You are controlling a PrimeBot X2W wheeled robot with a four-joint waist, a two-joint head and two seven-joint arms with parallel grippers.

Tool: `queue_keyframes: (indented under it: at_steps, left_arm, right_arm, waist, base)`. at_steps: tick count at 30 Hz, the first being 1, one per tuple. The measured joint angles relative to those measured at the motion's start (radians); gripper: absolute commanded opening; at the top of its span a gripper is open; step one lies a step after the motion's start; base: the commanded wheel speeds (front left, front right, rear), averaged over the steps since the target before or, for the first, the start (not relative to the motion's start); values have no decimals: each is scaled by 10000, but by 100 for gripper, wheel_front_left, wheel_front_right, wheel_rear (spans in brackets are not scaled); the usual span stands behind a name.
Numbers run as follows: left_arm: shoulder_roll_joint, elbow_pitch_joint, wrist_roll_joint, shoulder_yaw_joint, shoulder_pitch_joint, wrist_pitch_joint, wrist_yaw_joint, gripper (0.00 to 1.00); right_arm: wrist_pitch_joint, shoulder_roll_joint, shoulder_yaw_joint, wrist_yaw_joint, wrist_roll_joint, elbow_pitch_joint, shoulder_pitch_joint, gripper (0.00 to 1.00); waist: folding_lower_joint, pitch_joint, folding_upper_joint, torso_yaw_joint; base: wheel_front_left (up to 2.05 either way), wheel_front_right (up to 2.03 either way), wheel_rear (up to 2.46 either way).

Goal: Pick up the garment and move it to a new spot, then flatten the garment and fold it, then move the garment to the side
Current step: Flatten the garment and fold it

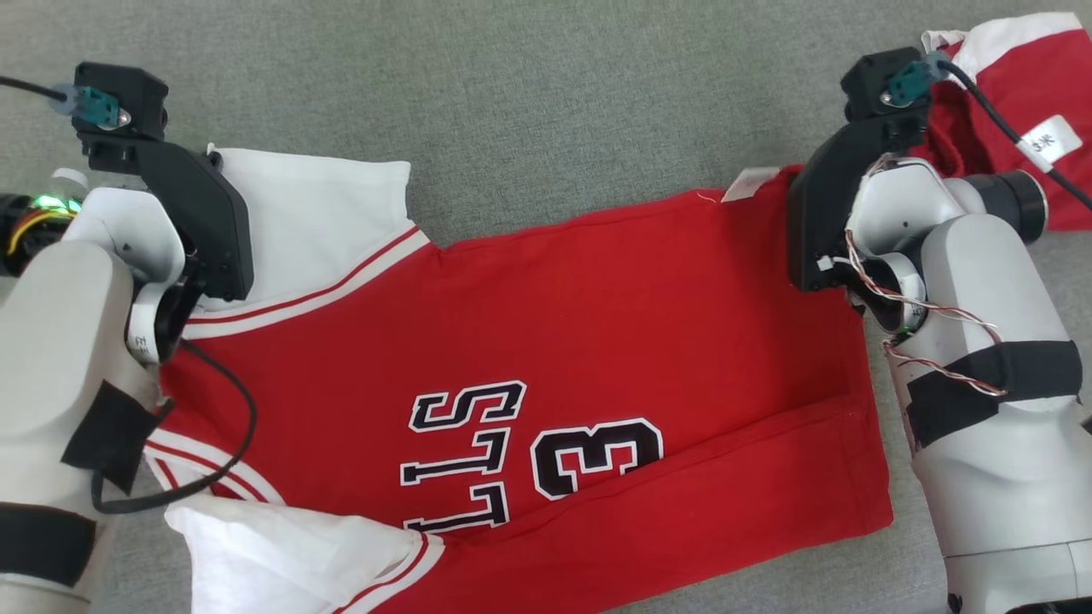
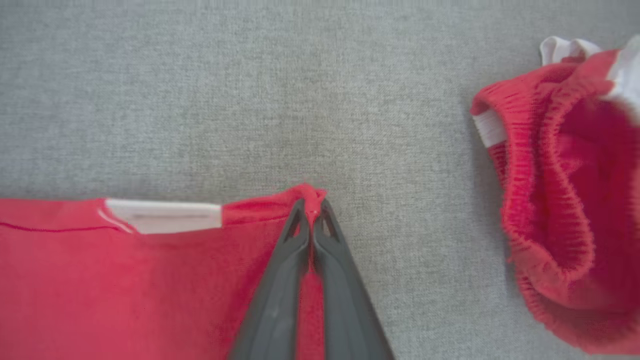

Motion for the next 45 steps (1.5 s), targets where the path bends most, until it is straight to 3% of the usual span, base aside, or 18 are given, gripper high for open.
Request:
queue_keyframes:
  at_steps: [9, 17, 23, 29, 36, 45]
  left_arm:
    - [-723, -949, -1028, 667, 1597, -1584, 123, 0]
    - [-1014, -3300, -1670, 1175, 3793, -2708, 491, 0]
    - [-1147, -4778, -2073, 1114, 5985, -2817, 830, 0]
    - [-1206, -6077, -2253, 993, 7936, -2861, 1283, 0]
    - [-1204, -6692, -2341, 610, 8915, -2585, 1402, 0]
    - [-1371, -7365, -2842, 978, 9553, -2792, 1592, 0]
  right_arm:
    - [-1302, -173, -286, 0, 608, -784, 1136, 0]
    - [-1624, -936, -382, 0, 913, -2105, 3051, 0]
    - [-1254, -1175, -491, 0, 1695, -2679, 4548, 0]
    - [-832, -1453, -784, 0, 1772, -3026, 5727, 0]
    - [-571, -1616, -1279, 0, 1674, -3348, 6410, 0]
    - [-568, -1877, -1427, 0, 1143, -3475, 6669, 0]
  waist:
    - [0, -611, 0, 255]
    - [-1, -1503, -1, 685]
    - [-2, -2251, 0, 1046]
    - [-2, -3015, -2, 1431]
    - [-3, -3552, -1, 1812]
    - [-1, -3892, -1, 2286]
  base:
    - [0, 0, 0]
    - [0, 0, 0]
    - [0, 0, 0]
    - [0, 0, 0]
    - [0, 0, 0]
    - [0, 0, 0]
